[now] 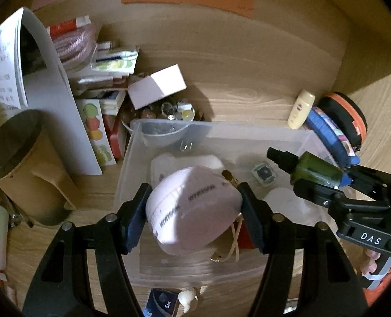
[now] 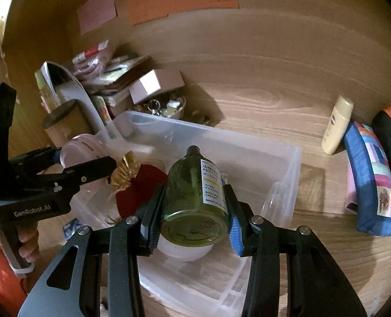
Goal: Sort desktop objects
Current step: 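Carry the pink compact and green bottle with both tools over the bin, then open both tools to drop the compact and bottle into the bin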
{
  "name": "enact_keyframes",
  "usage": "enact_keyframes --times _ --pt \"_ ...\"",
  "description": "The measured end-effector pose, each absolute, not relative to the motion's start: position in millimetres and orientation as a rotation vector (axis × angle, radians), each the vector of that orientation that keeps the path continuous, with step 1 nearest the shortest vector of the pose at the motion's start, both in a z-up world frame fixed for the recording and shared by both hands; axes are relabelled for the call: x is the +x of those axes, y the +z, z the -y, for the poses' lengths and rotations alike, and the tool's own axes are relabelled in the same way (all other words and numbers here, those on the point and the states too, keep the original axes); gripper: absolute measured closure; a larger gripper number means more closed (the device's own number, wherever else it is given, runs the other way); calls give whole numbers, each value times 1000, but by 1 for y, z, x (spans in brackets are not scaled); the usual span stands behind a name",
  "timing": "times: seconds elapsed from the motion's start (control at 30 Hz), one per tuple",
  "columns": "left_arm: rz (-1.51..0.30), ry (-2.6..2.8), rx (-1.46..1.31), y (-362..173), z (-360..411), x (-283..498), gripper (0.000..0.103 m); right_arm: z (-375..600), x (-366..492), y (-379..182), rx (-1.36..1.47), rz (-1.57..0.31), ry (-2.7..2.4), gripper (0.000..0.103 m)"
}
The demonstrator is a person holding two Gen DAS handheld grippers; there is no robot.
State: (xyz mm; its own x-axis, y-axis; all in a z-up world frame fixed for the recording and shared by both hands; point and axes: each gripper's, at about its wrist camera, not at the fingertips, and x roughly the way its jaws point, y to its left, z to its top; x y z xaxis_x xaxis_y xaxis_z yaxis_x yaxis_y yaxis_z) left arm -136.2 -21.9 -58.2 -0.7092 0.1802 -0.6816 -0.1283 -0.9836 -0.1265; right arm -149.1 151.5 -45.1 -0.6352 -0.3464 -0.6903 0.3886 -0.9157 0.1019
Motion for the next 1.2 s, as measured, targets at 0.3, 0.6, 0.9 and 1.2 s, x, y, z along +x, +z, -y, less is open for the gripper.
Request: enact_keyframes --times 0.3,0.6,0.9,1.2 --pt "38 2764 -1139 -67 18 -142 38 -149 -151 -53 1081 -139 -2552 65" --pt "10 2771 -1136 -69 17 -140 38 -142 -149 -58 1066 -215 -2572 64" --pt "-8 2770 -1117 -67 16 -139 33 -141 -144 -54 1012 -231 -2597 47" --pt "0 2785 -1077 -55 18 -134 27 -140 -136 -46 928 -263 -2629 29"
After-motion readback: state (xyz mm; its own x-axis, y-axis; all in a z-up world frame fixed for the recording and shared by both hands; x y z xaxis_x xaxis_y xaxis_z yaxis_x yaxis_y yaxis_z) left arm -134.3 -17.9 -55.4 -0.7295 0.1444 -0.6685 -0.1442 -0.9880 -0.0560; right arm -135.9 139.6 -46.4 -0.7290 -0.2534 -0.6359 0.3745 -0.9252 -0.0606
